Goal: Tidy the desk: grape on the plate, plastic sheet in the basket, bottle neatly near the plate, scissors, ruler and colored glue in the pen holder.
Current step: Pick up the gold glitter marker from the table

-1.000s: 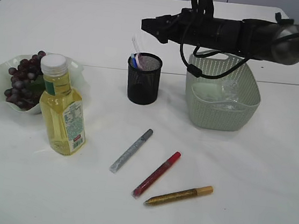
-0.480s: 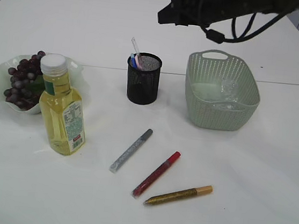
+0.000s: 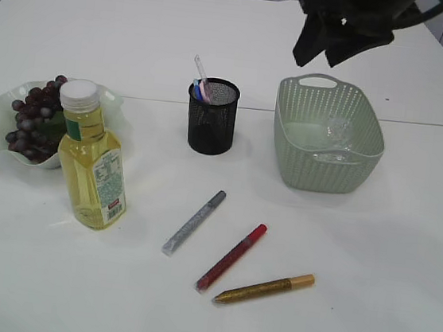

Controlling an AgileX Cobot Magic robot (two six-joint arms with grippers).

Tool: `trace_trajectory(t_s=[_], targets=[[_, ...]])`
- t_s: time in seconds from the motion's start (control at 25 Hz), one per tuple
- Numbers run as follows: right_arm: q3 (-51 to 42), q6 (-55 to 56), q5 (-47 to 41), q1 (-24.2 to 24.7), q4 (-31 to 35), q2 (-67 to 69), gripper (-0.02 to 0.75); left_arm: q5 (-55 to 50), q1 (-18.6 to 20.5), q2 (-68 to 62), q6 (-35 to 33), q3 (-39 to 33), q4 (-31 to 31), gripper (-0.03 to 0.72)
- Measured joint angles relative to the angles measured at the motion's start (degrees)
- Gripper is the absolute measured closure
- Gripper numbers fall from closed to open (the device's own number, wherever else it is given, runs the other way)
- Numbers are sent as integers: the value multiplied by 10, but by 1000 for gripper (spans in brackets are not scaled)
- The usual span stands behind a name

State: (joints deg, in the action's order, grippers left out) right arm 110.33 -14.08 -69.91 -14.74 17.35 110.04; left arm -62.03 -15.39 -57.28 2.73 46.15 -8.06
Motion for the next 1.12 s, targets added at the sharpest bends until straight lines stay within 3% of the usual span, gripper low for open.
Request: trace_trajectory(t_s=[0.16, 0.36, 0.64, 0.88, 1.0, 1.12], targets=[[-65, 37, -5, 0, -24, -59, 347, -1, 0, 0, 0, 0, 0, 379], [-220, 69, -6, -5, -25, -144, 347, -1, 0, 0, 0, 0, 0, 380], [-436, 179, 72, -52, -26, -224, 347, -1, 0, 0, 0, 0, 0, 381], [-512, 421, 220, -125, -24, -225, 347, 2, 0, 0, 0, 0, 0, 381], [-517, 578, 300, -136, -20, -216, 347, 6, 0, 0, 0, 0, 0, 381], [-517, 746, 318, -137, -26, -185, 347, 20, 0, 0, 0, 0, -1, 381]])
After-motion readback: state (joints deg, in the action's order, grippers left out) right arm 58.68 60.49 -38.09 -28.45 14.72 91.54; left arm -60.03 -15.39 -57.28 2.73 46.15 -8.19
